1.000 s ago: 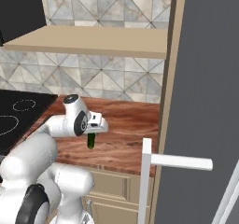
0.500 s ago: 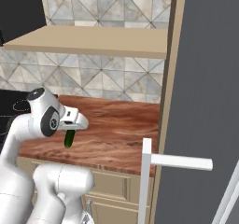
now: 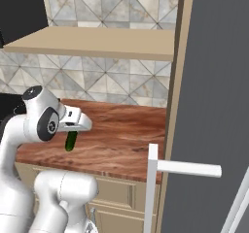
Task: Place the cucumber in the correct fridge rack based on whether it is a fruit or vegetable. Finally, close the fridge door.
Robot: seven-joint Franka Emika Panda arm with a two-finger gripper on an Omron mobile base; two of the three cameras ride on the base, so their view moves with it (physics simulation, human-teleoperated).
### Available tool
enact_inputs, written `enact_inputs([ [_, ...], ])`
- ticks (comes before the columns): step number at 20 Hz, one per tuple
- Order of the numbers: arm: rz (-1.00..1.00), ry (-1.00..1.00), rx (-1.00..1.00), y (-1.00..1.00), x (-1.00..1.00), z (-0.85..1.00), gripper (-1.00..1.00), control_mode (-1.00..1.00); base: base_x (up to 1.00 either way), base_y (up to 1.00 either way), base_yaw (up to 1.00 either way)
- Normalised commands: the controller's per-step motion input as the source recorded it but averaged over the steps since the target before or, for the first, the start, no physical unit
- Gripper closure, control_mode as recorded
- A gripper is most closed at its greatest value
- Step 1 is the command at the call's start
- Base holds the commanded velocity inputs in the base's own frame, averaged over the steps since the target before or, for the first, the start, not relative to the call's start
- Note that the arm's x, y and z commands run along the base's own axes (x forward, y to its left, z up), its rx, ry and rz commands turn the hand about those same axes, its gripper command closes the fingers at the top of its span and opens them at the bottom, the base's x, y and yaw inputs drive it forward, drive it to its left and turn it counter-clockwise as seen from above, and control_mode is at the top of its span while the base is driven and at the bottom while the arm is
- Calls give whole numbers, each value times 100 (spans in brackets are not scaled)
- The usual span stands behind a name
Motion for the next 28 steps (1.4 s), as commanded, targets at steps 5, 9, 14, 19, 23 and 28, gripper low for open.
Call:
enact_inputs([
  [5,0,0,0,0,-5,-2,100,100,-80,14,0],
  [9,0,0,0,0,0,0,100,100,-100,59,0],
  [14,0,0,0,0,0,0,100,100,-100,90,-4],
  [19,0,0,0,0,0,0,100,100,-100,20,-47],
  [23,0,0,0,0,0,0,100,100,-68,0,-77],
  [28,0,0,0,0,0,0,100,100,-29,0,-88],
])
